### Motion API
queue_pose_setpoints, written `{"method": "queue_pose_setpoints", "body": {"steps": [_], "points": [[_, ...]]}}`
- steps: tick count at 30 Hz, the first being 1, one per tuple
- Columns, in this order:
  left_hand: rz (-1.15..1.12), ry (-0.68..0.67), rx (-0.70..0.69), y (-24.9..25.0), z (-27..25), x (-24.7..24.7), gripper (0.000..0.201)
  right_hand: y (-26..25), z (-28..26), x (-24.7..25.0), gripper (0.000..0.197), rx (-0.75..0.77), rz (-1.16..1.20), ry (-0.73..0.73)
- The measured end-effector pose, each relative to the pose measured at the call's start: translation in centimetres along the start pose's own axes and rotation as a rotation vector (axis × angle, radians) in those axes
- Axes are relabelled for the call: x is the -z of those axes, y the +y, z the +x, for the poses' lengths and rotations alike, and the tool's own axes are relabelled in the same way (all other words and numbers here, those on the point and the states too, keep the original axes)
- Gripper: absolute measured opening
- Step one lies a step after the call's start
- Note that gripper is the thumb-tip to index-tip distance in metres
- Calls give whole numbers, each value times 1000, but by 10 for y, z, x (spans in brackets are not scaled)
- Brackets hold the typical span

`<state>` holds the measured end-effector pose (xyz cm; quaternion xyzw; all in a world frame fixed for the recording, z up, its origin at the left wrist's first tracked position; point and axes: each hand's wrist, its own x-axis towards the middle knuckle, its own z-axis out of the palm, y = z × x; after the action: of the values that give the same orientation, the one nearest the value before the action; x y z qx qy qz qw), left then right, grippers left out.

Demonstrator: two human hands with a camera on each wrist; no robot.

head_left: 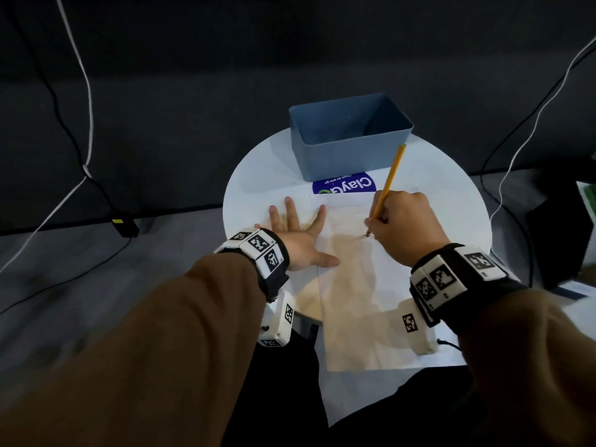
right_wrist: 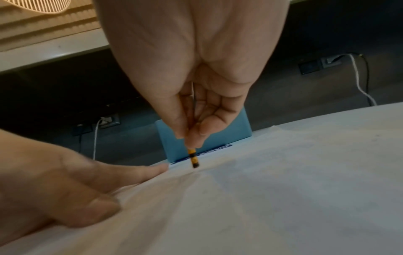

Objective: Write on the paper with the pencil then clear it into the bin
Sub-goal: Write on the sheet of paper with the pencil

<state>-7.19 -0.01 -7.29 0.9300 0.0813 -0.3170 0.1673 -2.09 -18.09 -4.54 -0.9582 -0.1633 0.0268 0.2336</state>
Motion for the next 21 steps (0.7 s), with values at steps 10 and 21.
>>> {"method": "queue_pose_setpoints", "body": {"steps": [10,21], "points": [[41,8,12,0,3,-2,107,-14,-5,-14,15,139,11,-73],[53,5,19,2,5,-2,113,-30,-8,-27,23,262,102,-165]]}}
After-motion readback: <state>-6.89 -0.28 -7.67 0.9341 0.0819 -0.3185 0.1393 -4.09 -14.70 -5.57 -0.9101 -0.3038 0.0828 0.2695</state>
